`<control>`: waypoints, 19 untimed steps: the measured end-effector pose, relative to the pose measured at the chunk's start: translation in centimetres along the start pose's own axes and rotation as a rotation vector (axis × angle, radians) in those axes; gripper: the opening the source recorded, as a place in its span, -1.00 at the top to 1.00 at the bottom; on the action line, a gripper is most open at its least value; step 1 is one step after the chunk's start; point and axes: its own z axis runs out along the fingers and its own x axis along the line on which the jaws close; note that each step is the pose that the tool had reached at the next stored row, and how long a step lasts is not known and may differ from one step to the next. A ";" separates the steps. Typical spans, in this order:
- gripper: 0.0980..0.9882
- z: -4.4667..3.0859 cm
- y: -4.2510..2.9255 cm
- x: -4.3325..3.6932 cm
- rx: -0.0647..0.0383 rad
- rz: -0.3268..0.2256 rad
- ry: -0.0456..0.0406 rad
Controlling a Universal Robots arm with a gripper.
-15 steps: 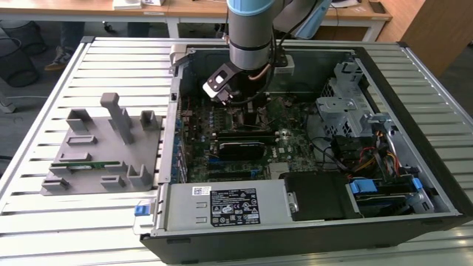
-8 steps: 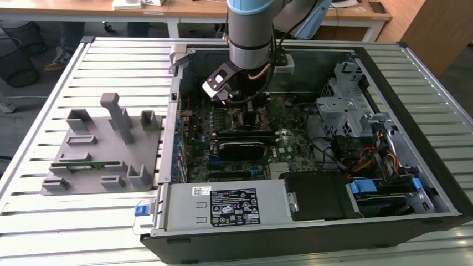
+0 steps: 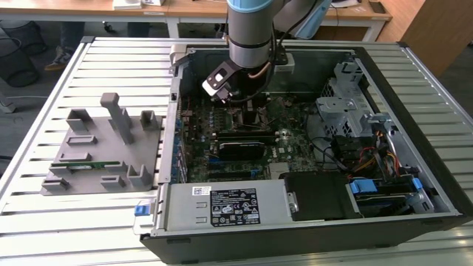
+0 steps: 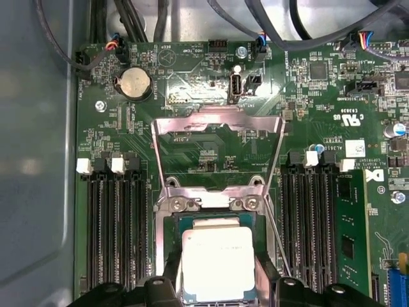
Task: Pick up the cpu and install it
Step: 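Place the cpu into insertion slot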
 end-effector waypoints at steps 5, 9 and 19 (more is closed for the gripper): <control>0.00 -0.07 -0.03 0.01 0.000 0.008 -0.0001; 0.00 -0.06 -0.04 0.02 0.000 0.015 -0.0010; 0.00 0.15 -0.05 0.02 0.001 0.015 -0.0010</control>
